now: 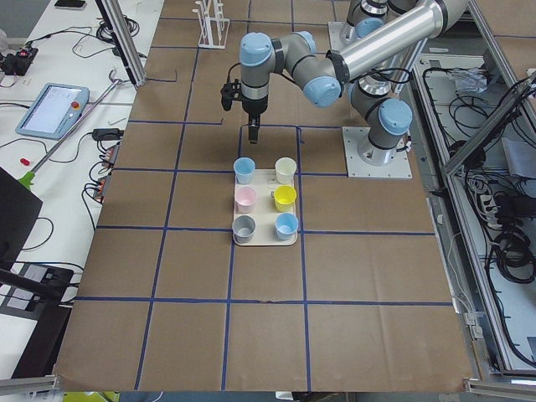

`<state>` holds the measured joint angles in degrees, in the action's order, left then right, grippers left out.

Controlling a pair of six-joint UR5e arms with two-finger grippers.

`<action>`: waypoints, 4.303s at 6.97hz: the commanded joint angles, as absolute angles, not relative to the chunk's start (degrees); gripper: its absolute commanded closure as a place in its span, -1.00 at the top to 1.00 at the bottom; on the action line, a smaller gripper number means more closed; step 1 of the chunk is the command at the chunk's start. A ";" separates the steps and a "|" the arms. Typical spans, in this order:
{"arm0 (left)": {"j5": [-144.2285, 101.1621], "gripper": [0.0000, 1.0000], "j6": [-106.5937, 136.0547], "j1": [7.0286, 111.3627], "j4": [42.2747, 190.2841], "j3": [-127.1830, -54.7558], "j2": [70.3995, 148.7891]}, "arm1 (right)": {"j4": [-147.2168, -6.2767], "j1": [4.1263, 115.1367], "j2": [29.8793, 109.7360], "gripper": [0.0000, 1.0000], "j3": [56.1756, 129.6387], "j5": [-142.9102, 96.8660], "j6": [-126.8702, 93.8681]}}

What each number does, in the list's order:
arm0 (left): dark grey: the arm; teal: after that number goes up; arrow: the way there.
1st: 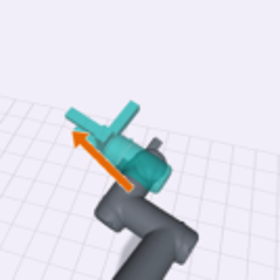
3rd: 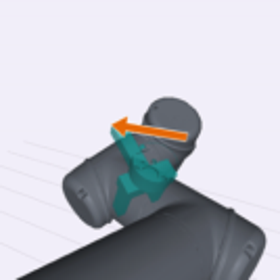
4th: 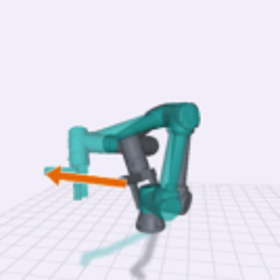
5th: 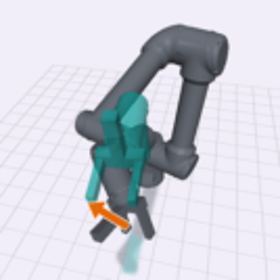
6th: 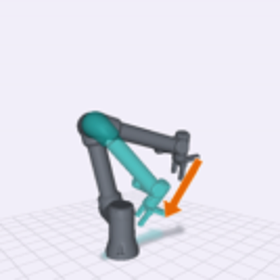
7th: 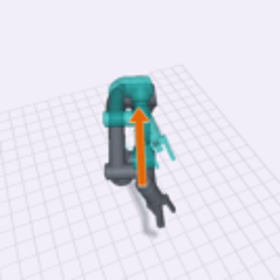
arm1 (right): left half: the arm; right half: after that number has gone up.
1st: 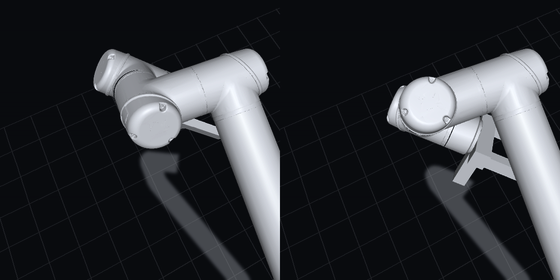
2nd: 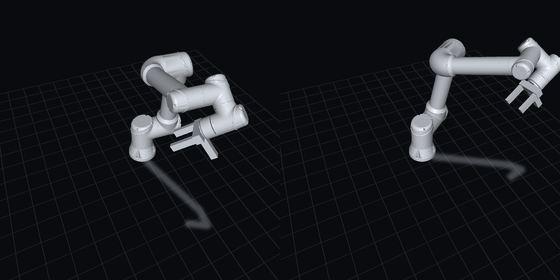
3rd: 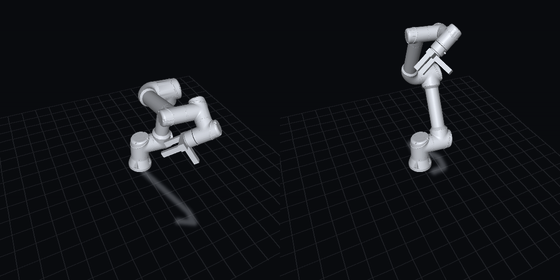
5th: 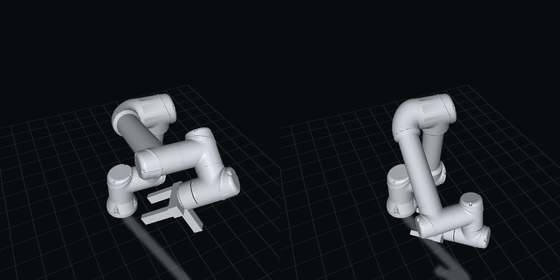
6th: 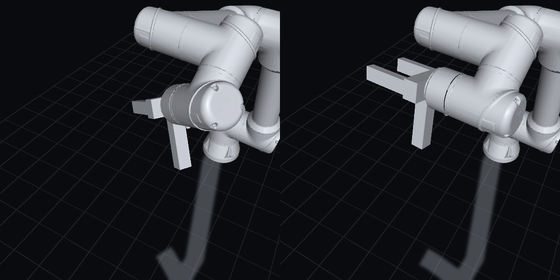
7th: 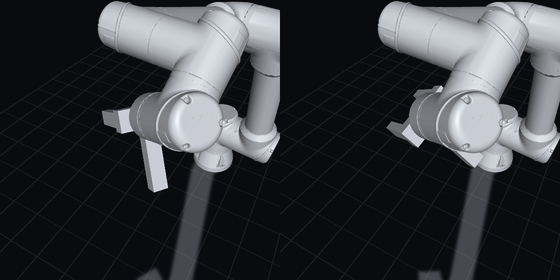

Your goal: Transfer IKEA cup to right arm and place on rack

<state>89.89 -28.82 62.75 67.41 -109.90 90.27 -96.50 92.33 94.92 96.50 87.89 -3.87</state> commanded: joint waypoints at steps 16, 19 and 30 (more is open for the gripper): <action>88.33 -1.00 -28.56 63.37 53.47 -110.60 100.21 | -160.08 92.90 95.62 1.00 123.01 73.21 -33.80; 88.85 -1.00 -28.13 65.90 79.73 -92.79 97.03 | -171.23 92.90 96.33 1.00 127.69 67.51 -51.02; 58.42 -1.00 -19.78 88.86 32.15 -103.38 96.24 | -205.32 93.08 95.71 1.00 141.68 60.29 -100.46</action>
<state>65.42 -19.82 88.83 48.49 -96.66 96.59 -205.49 93.08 95.64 141.03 59.65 -99.87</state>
